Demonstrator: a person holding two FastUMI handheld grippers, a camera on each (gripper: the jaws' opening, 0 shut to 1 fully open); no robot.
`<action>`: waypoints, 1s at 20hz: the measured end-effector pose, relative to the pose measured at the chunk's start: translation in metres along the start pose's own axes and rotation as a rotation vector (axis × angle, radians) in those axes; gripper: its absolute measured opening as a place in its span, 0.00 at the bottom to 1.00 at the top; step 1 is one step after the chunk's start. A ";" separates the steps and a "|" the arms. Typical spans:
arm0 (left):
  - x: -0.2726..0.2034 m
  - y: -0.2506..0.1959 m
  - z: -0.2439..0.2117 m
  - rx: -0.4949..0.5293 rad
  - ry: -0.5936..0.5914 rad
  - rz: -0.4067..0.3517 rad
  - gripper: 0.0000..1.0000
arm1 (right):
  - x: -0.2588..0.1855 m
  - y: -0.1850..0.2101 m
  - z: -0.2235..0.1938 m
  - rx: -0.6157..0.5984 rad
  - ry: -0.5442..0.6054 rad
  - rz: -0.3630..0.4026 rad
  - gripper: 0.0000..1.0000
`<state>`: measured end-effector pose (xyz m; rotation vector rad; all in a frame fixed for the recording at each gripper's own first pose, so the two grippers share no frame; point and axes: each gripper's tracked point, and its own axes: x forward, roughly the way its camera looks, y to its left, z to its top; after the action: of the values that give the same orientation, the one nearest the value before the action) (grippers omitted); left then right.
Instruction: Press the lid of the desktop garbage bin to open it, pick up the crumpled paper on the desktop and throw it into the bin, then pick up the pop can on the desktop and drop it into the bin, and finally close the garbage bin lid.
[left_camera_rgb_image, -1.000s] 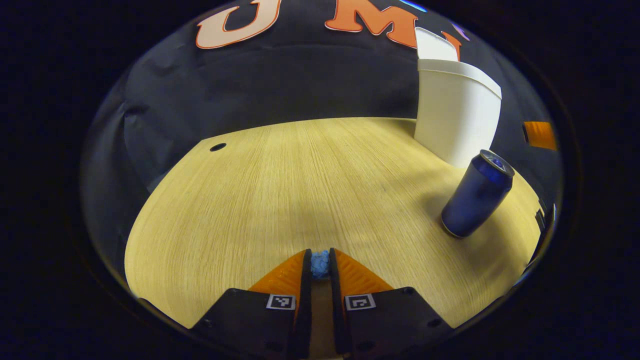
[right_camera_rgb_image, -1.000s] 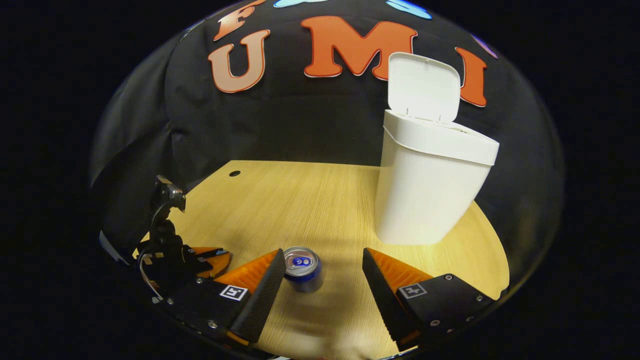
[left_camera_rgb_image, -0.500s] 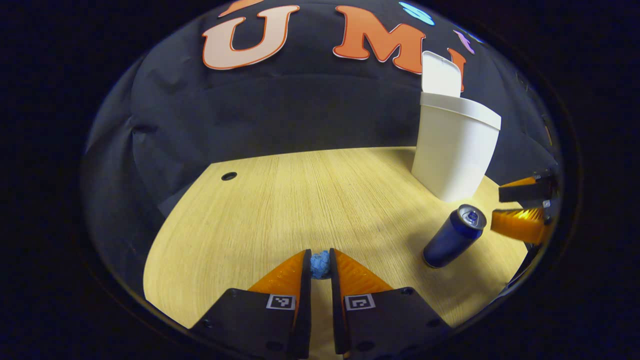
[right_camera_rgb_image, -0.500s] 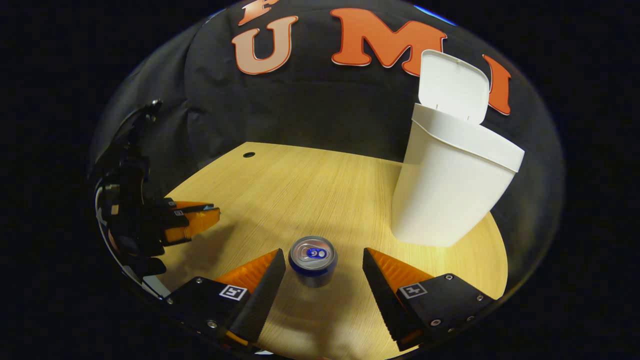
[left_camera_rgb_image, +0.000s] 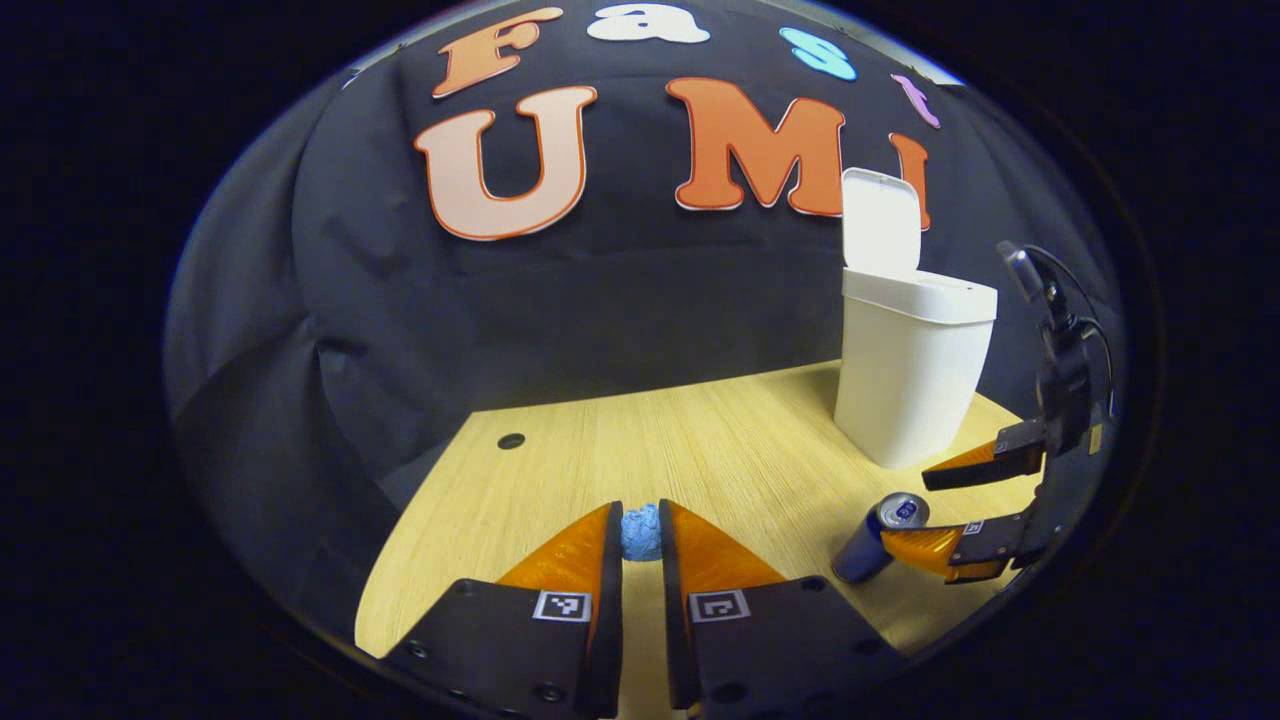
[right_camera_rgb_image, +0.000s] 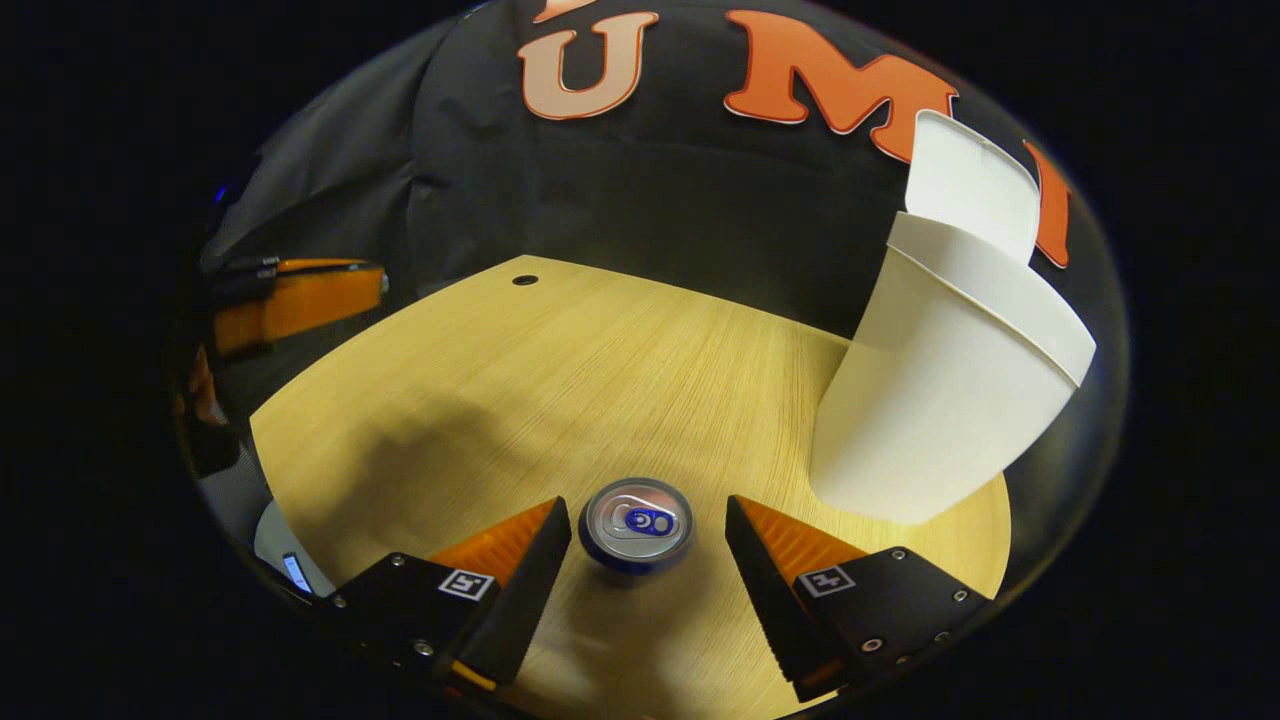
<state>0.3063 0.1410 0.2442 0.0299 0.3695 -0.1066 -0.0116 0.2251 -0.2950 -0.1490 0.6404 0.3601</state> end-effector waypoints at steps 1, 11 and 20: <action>-0.006 0.005 0.007 0.002 -0.014 0.016 0.22 | 0.004 0.000 -0.003 0.000 0.006 0.009 0.95; -0.045 0.013 0.060 -0.017 -0.106 0.112 0.22 | 0.031 0.007 -0.029 -0.015 0.060 0.078 0.90; -0.040 -0.013 0.086 -0.024 -0.136 0.069 0.22 | 0.026 -0.001 -0.022 0.041 0.036 0.077 0.80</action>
<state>0.2988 0.1281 0.3386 0.0114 0.2335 -0.0358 -0.0040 0.2261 -0.3287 -0.0926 0.6901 0.4187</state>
